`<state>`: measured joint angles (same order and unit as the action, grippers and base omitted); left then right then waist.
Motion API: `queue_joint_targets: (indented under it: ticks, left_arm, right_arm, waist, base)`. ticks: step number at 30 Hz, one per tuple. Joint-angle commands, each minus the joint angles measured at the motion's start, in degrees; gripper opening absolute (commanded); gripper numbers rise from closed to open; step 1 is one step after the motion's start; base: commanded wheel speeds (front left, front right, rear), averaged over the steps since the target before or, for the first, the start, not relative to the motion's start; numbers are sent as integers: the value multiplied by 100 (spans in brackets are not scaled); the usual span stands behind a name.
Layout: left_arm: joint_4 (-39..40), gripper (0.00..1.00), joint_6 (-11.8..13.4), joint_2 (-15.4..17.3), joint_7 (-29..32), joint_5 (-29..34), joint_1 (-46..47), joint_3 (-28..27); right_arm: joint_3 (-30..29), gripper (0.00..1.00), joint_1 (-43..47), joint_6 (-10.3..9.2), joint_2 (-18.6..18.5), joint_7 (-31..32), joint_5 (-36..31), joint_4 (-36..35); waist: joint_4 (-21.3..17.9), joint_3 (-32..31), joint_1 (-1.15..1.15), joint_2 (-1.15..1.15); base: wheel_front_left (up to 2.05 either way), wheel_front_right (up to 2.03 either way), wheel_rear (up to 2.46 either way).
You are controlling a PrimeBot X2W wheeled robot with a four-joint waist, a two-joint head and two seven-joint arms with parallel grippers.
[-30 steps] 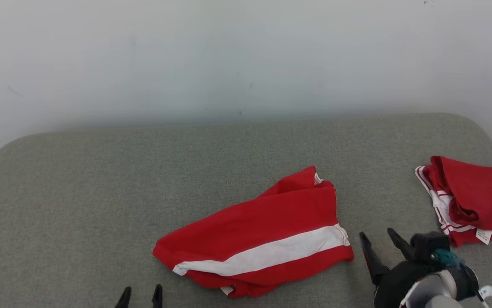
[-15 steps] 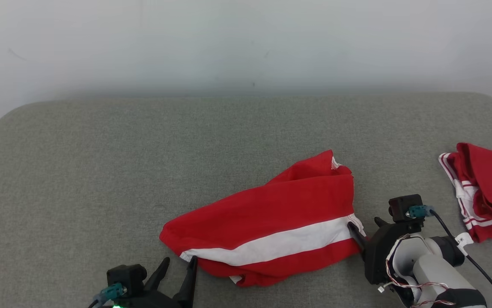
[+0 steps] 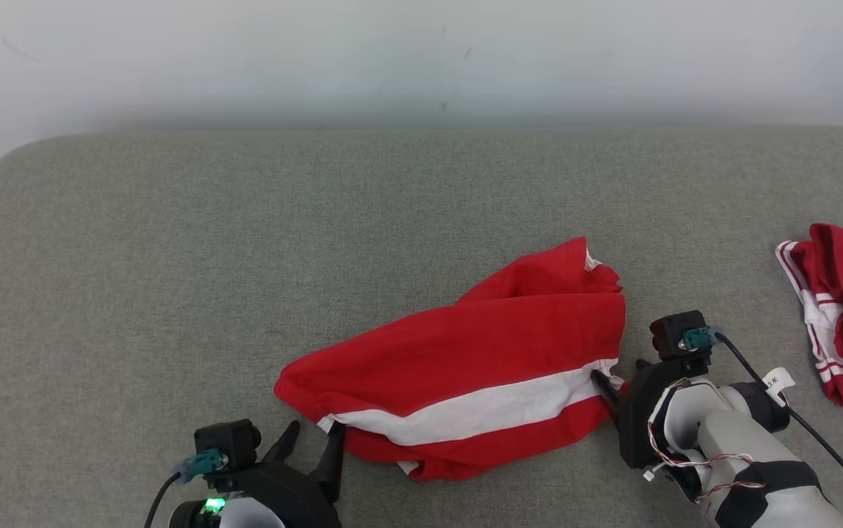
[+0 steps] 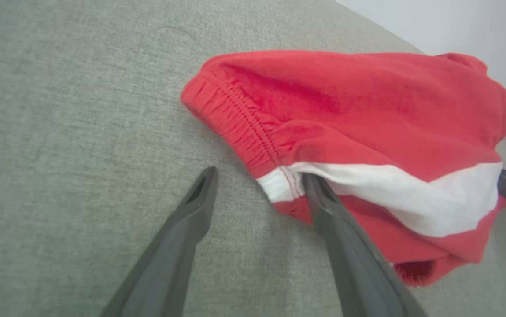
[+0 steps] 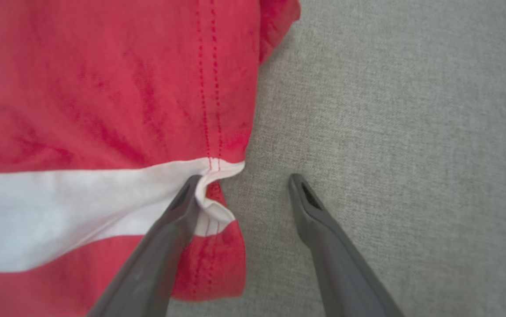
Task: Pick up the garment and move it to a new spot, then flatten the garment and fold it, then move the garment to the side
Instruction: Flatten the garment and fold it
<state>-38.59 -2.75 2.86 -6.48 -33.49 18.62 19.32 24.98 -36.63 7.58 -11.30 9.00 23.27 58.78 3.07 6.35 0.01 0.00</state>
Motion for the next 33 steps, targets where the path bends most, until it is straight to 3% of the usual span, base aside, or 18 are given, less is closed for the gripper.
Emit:
queue_joint_targets:
  ticks: [1,17,19,20,21,22,23,33]
  left_arm:
    - [-38,100,23,7,-28,-63,70,14]
    - [-513,100,-131,4,-161,-701,260,300]
    - [-548,94,-184,6,-155,-775,303,334]
    - [-562,89,-198,4,-150,-818,321,353]
    - [-574,56,-215,4,-188,-832,350,375]
    - [-595,38,-219,4,-223,-812,387,397]
    - [-621,0,-223,7,-254,-817,408,413]
    - [-843,0,-204,16,-370,-793,526,500]
  right_arm:
    - [47,100,67,-20,-17,26,37,132]
    - [617,100,163,-19,-68,-240,401,262]
    - [660,100,124,-19,-69,-257,442,256]
    - [683,100,106,-19,-69,-269,458,253]
    - [706,100,85,-19,-72,-275,488,248]
    - [729,100,61,-19,-79,-289,501,243]
    - [749,100,39,-19,-91,-312,517,236]
    - [964,100,-73,-18,-141,-584,681,20]
  waist:
    - [14,37,-1,0]
    - [-107,-65,-1,0]
    - [-125,-52,-1,0]
    - [-133,-44,-1,0]
    - [-140,-34,-1,0]
    - [-144,-24,-1,0]
    - [-145,-16,-1,0]
    - [-112,-13,-1,0]
  base:
    - [0,0,0]
    - [0,0,0]
    - [0,0,0]
    - [0,0,0]
    - [0,0,0]
    - [0,0,0]
    - [0,0,0]
    - [0,0,0]
